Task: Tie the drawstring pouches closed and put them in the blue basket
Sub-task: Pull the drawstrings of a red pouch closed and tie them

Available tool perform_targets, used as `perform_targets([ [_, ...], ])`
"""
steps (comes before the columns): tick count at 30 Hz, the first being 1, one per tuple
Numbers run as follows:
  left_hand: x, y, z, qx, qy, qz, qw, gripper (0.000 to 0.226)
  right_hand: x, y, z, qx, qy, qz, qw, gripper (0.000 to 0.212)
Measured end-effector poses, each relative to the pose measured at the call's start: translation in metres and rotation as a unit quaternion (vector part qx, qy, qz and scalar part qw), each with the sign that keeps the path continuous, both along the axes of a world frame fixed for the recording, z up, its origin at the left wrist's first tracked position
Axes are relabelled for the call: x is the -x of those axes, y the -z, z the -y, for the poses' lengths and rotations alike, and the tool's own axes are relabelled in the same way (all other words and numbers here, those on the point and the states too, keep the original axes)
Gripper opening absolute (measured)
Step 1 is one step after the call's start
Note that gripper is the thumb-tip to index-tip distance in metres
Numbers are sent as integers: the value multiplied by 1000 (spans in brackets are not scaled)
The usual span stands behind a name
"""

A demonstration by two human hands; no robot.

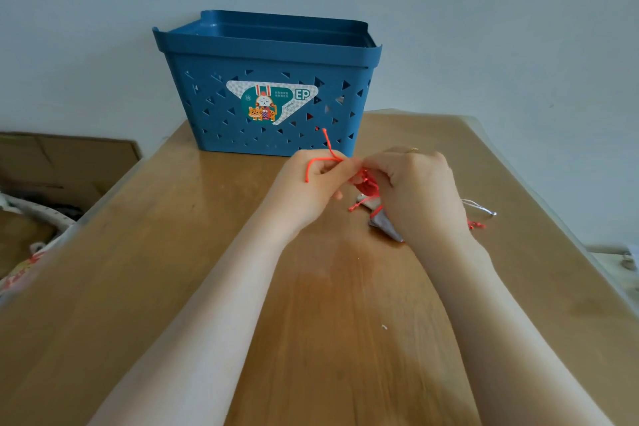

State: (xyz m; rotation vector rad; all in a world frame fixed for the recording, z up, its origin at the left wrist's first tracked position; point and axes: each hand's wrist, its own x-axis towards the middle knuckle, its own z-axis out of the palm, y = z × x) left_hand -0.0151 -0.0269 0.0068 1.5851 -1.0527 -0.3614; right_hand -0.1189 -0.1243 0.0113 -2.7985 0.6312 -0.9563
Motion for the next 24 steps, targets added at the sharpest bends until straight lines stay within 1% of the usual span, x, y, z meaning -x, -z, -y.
perform_targets([
  [2,1,-1,0,14,-12,-4,1000,31,-3,3,-7,1,-18,47,999,17],
  [4,1,-3,-1,25,-23,-13,999,32,-6,6,-10,-27,-57,96,993,22],
  [7,2,-5,-2,35,-21,-41,998,33,-5,4,-9,-75,-92,150,982,22],
  [10,1,-4,0,1,-21,-59,998,37,-3,3,-5,-99,-118,162,975,14],
  [13,1,-5,0,0,-27,-70,997,38,-3,4,1,-131,-114,161,971,14],
  [15,3,-6,0,6,-33,-55,998,38,-3,5,1,-147,-112,165,969,15],
  [17,4,-5,1,10,-38,-26,999,40,-2,5,0,-163,-108,171,966,9],
  [19,5,-4,3,9,-38,-21,999,39,-1,4,-1,-181,-106,171,963,6],
  [20,6,-4,3,10,-35,-38,999,37,-1,3,-1,-192,-106,171,961,10],
  [22,8,-5,3,18,-13,-107,994,33,0,1,-2,-224,-100,179,953,18],
  [24,9,-5,2,27,13,-152,988,27,1,-2,-3,-277,-93,197,936,24],
])
